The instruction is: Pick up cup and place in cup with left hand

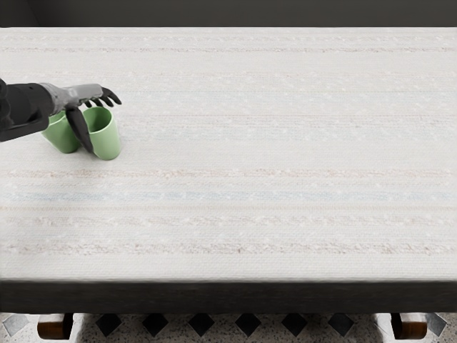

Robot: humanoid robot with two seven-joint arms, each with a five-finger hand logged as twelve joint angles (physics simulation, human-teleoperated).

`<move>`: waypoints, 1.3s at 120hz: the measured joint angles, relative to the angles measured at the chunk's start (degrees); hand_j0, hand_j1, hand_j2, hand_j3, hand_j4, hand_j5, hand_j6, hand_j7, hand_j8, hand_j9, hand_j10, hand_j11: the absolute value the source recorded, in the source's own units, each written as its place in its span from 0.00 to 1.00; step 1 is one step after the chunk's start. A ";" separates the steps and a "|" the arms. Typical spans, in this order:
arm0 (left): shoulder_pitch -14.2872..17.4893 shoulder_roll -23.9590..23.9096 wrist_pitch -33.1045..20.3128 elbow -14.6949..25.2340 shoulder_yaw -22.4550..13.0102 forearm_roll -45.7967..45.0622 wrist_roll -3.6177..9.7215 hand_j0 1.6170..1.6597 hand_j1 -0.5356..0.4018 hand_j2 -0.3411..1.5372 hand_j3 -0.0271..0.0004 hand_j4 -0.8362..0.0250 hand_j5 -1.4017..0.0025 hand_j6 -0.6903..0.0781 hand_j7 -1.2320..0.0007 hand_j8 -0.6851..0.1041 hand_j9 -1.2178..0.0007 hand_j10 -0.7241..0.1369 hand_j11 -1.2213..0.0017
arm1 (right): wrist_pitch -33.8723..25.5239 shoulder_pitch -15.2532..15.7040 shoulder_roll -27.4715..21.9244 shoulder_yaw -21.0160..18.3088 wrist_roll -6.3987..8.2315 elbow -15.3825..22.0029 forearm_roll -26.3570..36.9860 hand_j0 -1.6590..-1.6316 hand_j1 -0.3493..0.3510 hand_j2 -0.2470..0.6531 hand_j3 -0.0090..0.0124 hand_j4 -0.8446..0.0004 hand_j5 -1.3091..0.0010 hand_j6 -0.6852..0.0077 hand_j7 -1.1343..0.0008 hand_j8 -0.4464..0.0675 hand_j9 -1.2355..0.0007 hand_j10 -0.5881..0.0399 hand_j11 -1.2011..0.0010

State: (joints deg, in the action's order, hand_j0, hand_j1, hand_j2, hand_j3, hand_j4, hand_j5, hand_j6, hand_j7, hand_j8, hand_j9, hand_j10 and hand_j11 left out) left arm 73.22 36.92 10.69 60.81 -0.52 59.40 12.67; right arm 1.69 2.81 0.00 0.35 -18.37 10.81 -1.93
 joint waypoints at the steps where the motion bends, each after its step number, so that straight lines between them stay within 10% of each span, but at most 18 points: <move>1: -0.01 0.00 0.00 -0.03 0.01 0.00 0.00 0.96 0.64 0.21 0.99 0.69 0.78 0.58 0.75 0.56 0.74 0.56 0.74 | 0.00 0.00 0.00 0.00 0.00 0.00 0.00 0.04 0.00 0.27 0.42 1.00 1.00 0.99 1.00 0.87 1.00 0.94 1.00; 76: -1.62 -0.45 -3.64 -1.04 0.01 -0.09 -0.76 0.96 0.58 0.21 0.99 0.63 0.73 0.52 0.69 0.50 0.69 0.50 0.69 | -0.01 0.00 0.00 0.00 0.00 0.00 0.00 0.04 0.00 0.27 0.42 1.00 1.00 0.99 1.00 0.87 1.00 0.94 1.00; 118: -1.97 -0.45 -3.94 -1.04 0.08 0.03 -0.86 0.95 0.38 0.28 0.99 0.51 0.66 0.50 0.61 0.46 0.60 0.40 0.60 | 0.00 0.00 0.00 0.00 0.00 0.00 0.00 0.04 0.00 0.27 0.42 1.00 1.00 0.99 1.00 0.87 1.00 0.94 1.00; 156: -1.89 -0.18 -3.74 -0.73 0.37 -0.69 -0.86 0.92 0.46 0.23 0.99 0.48 0.61 0.49 0.55 0.45 0.54 0.35 0.54 | 0.01 0.00 0.00 0.00 0.00 0.00 0.00 0.04 0.00 0.27 0.42 1.00 1.00 0.99 1.00 0.87 1.00 0.94 1.00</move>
State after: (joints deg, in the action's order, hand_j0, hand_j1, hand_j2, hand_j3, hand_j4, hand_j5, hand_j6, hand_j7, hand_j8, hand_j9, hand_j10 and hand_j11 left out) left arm 71.34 36.74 6.96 60.09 -0.15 58.71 11.82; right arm 1.69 2.81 0.00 0.35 -18.37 10.81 -1.93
